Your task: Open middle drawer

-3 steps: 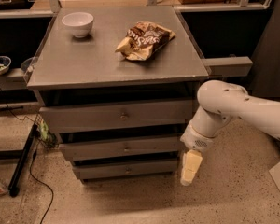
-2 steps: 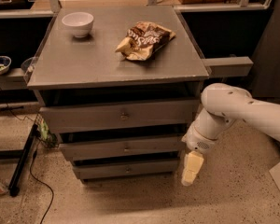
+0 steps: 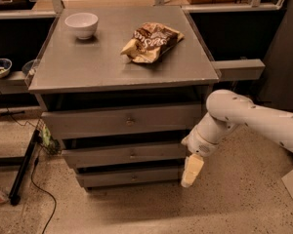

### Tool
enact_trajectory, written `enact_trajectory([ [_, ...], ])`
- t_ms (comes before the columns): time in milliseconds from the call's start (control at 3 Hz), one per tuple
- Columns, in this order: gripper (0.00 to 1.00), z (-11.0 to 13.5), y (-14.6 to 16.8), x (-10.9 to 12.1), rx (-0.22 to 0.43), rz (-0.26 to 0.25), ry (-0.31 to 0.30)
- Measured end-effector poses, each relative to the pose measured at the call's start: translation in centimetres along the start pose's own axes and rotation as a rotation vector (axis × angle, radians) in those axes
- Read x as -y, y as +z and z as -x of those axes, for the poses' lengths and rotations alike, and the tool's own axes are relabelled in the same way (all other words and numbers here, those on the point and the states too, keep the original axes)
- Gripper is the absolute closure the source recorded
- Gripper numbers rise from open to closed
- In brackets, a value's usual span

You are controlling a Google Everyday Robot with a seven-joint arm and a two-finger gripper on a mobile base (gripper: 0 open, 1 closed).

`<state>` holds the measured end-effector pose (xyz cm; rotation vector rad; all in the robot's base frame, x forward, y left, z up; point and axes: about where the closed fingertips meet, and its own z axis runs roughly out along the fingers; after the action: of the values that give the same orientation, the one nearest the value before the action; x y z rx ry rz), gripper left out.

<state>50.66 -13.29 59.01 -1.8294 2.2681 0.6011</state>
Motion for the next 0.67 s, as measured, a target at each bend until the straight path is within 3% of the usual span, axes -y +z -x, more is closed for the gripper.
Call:
enact_trajectory([
  [333, 0.0, 0.0, 0.0, 0.0, 0.0, 0.0, 0.0],
  [667, 0.0, -1.3, 0.1, -0.1, -0.002, -0.039, 0.042],
])
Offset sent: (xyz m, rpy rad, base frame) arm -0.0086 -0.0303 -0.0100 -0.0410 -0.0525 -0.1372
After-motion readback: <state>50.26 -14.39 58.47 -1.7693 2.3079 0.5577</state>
